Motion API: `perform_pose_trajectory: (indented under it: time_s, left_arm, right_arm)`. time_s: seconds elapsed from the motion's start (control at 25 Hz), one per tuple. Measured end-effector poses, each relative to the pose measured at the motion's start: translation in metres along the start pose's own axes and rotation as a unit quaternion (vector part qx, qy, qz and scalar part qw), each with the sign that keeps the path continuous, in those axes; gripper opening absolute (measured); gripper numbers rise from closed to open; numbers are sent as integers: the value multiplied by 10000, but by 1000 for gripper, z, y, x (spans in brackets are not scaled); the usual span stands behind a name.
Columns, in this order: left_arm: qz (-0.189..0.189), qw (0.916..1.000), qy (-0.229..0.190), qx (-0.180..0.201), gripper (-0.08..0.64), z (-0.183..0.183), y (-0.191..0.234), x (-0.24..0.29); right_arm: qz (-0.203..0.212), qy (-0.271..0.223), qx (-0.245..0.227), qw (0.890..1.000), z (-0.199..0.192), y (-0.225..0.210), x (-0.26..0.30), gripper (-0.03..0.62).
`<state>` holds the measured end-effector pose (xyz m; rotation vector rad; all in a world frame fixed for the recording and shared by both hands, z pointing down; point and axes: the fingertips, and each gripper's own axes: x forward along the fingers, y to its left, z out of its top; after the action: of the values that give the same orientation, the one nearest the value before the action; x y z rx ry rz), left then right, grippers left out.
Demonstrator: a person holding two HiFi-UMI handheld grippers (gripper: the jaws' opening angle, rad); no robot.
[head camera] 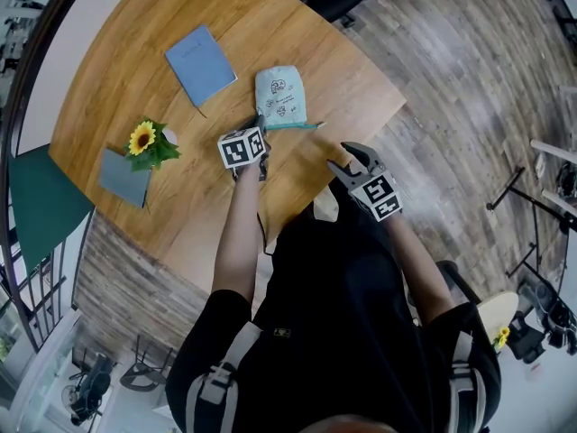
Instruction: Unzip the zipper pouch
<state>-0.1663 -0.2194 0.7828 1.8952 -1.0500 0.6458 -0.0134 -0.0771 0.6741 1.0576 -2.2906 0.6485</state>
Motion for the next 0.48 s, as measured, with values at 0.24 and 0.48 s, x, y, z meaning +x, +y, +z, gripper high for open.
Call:
perform_pose_trajectory:
  time_s: [0.24, 0.48]
  left_arm:
    - [-375, 9983, -90, -445, 12, -9, -7, -5]
    - [-788, 9914, -308, -1001, 12, -10, -20, -18]
  right_arm:
    - [-68, -66, -44, 9999, 3, 4, -4, 206]
    - [-69, -108, -93, 9999, 2, 13, -7, 204]
